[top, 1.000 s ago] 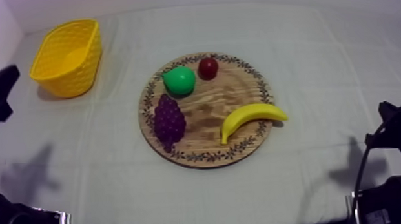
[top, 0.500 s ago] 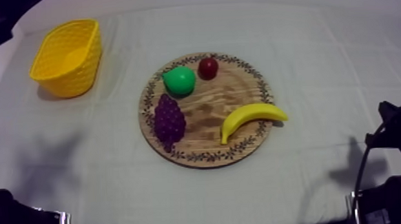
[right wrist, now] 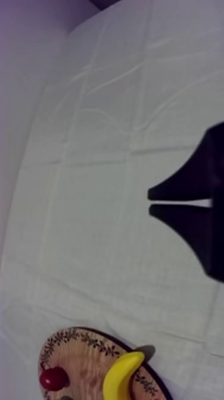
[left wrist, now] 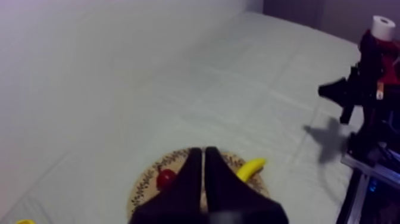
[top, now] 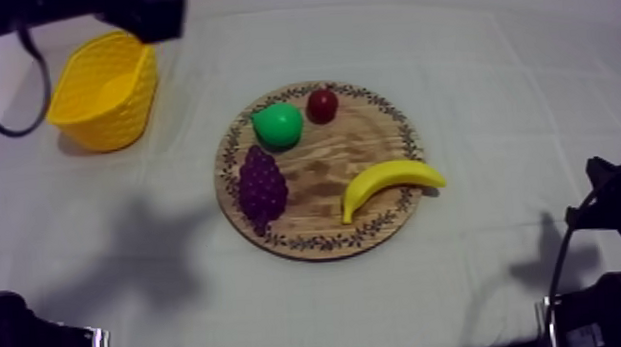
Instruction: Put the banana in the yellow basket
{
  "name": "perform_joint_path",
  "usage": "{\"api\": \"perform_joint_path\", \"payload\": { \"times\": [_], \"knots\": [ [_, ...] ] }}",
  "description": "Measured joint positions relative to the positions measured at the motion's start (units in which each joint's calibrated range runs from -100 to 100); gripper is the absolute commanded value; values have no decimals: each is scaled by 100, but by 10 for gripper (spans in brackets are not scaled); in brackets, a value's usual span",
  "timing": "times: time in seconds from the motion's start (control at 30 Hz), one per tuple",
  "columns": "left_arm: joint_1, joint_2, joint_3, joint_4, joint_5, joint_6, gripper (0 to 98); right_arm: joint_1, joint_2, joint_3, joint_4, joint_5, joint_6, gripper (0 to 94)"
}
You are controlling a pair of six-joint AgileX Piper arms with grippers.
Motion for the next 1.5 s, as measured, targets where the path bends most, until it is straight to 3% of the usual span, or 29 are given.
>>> {"api": "perform_joint_path", "payload": {
  "times": [0.73,0.8,0.9,0.97,1.13,1.5],
  "knots": [
    [368,1697,382,-45,335,-117,50,0,0,0,0,0,0,3],
    [373,1758,414,-34,300,-80,186,0,0,0,0,0,0,3],
    [386,1813,486,-34,188,-58,540,0,0,0,0,0,0,3],
    [422,1846,494,-45,167,-43,650,0,0,0,0,0,0,3],
    [408,1916,550,31,109,-22,689,0,0,0,0,0,0,3],
    [401,2153,656,-19,-25,82,689,0,0,0,0,0,0,3]
  ]
}}
